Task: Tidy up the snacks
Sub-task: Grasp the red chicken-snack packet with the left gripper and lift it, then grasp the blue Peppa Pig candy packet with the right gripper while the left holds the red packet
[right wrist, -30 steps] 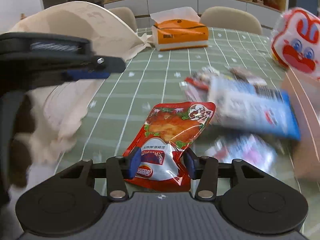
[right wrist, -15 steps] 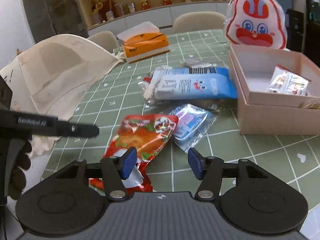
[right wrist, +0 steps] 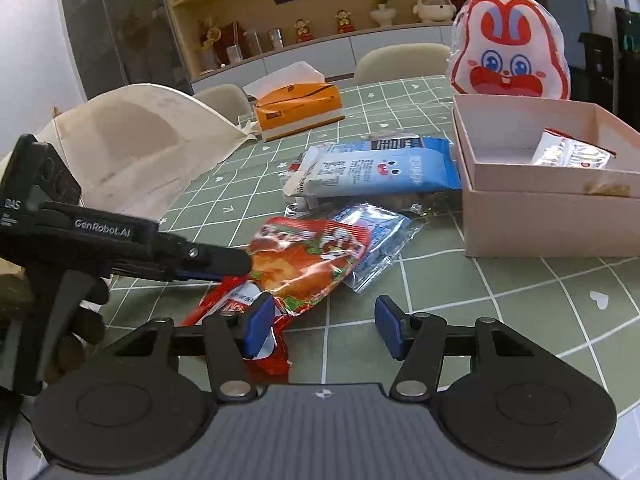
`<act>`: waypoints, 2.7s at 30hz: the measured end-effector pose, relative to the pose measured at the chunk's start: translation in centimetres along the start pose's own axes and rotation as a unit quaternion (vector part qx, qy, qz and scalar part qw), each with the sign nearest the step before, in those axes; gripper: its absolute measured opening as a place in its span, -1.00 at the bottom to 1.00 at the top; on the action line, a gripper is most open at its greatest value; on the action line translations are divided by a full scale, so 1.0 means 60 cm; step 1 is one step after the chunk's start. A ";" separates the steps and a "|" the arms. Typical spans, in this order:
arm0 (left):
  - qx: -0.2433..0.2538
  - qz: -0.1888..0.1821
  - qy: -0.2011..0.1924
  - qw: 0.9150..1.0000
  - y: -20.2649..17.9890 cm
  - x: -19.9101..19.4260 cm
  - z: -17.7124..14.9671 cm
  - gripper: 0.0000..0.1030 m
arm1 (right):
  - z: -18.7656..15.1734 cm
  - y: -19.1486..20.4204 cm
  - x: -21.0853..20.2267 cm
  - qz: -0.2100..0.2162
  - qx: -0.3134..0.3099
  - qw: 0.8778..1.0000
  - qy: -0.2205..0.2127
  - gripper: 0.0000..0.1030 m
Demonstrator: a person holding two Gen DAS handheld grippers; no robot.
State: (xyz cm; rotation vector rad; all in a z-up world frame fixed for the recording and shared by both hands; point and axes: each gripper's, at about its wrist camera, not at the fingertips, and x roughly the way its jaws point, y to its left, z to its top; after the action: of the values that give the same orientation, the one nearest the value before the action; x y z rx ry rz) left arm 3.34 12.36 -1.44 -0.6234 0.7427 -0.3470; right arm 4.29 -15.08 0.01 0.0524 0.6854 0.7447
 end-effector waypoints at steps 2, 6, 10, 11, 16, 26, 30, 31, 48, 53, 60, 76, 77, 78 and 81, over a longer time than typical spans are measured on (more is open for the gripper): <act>0.010 0.003 -0.003 1.000 -0.005 0.004 -0.001 -0.24 | -0.001 -0.004 -0.003 0.009 0.007 1.000 -0.001 -0.16; 0.004 -0.007 0.010 1.000 0.003 -0.002 -0.001 -0.38 | -0.008 0.000 -0.014 0.002 0.003 1.000 -0.004 -0.29; 0.003 -0.033 0.020 0.999 0.007 0.000 -0.008 -0.38 | -0.012 -0.007 -0.030 0.003 0.022 1.000 -0.001 -0.42; 0.006 -0.035 0.021 0.999 0.005 0.002 -0.010 -0.38 | -0.013 -0.012 -0.036 0.006 0.032 0.999 0.001 -0.52; 0.031 -0.056 0.050 0.997 -0.020 0.020 -0.019 -0.39 | -0.022 -0.042 -0.069 -0.031 0.058 0.998 -0.009 -0.55; 0.068 -0.057 0.077 0.993 -0.104 0.068 -0.045 -0.12 | -0.041 -0.046 -0.073 -0.020 0.056 0.998 -0.007 -0.68; 0.059 -0.047 0.067 0.995 -0.114 0.079 -0.051 -0.26 | -0.045 -0.052 -0.082 -0.020 0.054 0.998 -0.013 -0.67; 0.054 -0.043 0.066 0.995 -0.114 0.081 -0.052 -0.26 | -0.047 -0.051 -0.085 -0.023 0.050 0.998 -0.014 -0.67; 0.033 0.051 -0.048 0.997 -0.014 -0.088 -0.051 -0.36 | 0.043 0.005 0.018 -0.073 0.065 0.995 0.015 0.34; -0.002 0.040 -0.050 0.998 0.015 -0.101 -0.052 -0.36 | 0.073 0.034 0.088 -0.118 0.098 0.988 0.030 0.55; -0.020 0.036 -0.058 0.997 0.024 -0.101 -0.060 -0.35 | 0.093 0.064 0.146 -0.169 0.067 0.982 0.045 0.88; -0.033 0.030 -0.062 0.997 0.032 -0.102 -0.067 -0.35 | 0.024 0.086 0.068 -0.099 -0.094 0.990 0.048 0.74; -0.035 0.030 -0.062 0.997 0.033 -0.102 -0.067 -0.35 | 0.016 0.085 0.057 -0.089 -0.104 0.989 0.050 0.74; -0.035 0.030 -0.062 0.997 0.033 -0.102 -0.066 -0.35 | 0.007 0.084 0.045 -0.081 -0.112 0.989 0.053 0.78; -0.035 0.030 -0.062 0.997 0.033 -0.102 -0.067 -0.35 | -0.010 0.066 0.015 -0.065 -0.103 0.991 0.060 0.87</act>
State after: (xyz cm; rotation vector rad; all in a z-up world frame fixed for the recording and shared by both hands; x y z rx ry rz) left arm -3.62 15.33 -1.80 -0.6807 0.6558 -0.2253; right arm 2.00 -11.65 0.13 -0.2252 0.7168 0.6931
